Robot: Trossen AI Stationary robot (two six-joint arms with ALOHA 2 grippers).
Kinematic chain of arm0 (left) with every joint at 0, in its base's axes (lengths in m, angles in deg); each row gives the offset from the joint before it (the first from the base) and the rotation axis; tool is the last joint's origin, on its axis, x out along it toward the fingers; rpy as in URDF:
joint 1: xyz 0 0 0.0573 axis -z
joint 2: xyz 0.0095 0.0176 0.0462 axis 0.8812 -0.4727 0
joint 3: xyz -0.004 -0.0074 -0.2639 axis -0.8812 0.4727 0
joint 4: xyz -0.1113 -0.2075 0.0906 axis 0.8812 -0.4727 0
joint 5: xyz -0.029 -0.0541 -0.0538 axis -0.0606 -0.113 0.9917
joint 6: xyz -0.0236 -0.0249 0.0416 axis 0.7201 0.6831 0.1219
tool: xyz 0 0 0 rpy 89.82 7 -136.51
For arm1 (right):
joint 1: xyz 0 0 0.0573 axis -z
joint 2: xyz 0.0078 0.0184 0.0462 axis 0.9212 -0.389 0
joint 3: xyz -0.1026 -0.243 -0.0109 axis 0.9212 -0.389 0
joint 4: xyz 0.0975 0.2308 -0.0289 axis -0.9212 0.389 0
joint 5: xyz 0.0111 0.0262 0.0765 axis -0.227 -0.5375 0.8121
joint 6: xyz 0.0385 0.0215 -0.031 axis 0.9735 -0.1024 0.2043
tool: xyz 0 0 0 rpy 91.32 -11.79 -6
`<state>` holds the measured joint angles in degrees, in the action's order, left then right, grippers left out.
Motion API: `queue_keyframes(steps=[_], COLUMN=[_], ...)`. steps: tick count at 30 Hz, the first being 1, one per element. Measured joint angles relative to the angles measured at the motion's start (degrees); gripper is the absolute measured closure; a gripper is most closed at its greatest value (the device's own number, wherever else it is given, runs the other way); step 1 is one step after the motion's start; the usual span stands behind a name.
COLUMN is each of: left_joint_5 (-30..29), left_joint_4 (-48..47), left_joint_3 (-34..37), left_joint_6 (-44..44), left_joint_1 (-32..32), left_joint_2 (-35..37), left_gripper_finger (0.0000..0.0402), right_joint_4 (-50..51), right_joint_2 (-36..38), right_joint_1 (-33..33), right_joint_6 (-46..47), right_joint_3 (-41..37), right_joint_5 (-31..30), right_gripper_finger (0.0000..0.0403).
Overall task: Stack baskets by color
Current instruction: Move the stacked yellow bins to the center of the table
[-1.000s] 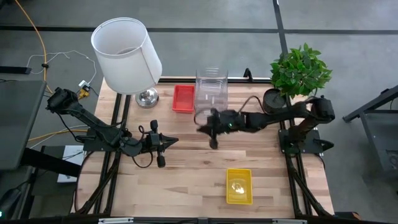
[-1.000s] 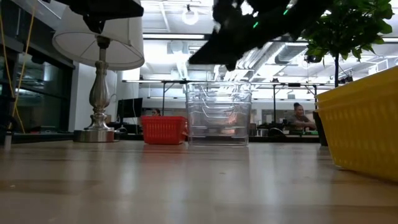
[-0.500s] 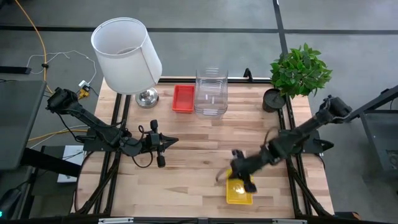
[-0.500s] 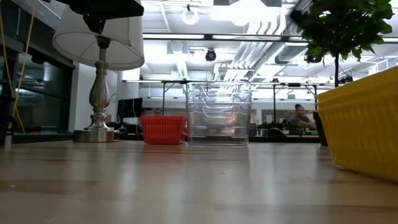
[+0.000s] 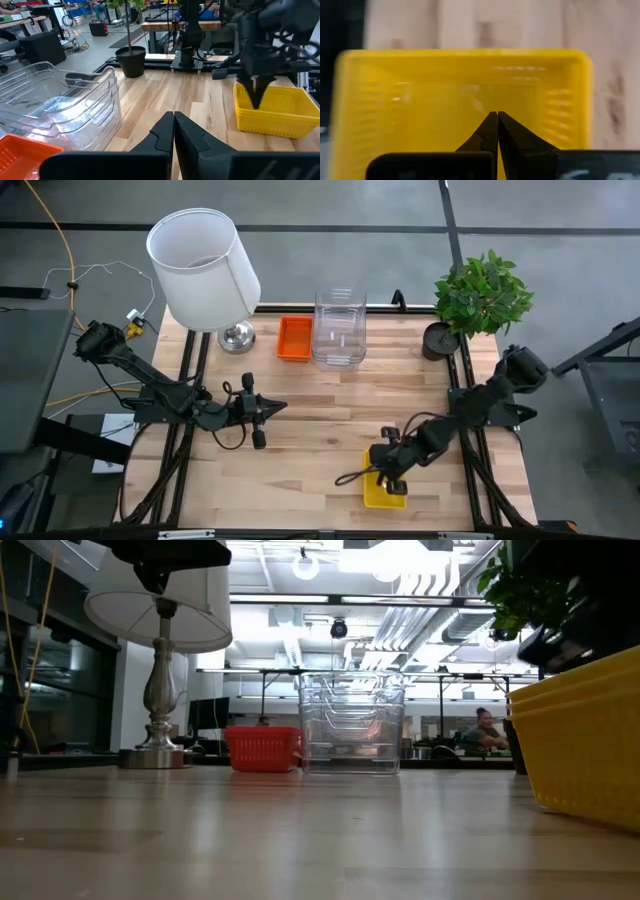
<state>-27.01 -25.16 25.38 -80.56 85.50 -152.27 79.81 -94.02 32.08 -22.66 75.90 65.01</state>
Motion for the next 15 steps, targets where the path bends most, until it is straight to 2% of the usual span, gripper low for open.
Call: queue_keyframes(steps=[7, 15], left_joint_5=[0.0, 0.1], left_joint_4=[0.0, 0.0], left_joint_3=[0.0, 0.0], left_joint_6=[0.0, 0.0], left_joint_1=[0.0, 0.0], left_joint_2=[0.0, 0.0], left_gripper_finger=[0.0401, 0.0401], right_joint_4=[8.7, 16.5], right_joint_2=[-0.1, -0.1], right_joint_1=[4.3, 10.1], right_joint_6=[-0.3, -7.2], right_joint_3=[0.0, 0.0], right_joint_5=[-4.0, -10.8], right_gripper_finger=[0.0403, 0.0403])
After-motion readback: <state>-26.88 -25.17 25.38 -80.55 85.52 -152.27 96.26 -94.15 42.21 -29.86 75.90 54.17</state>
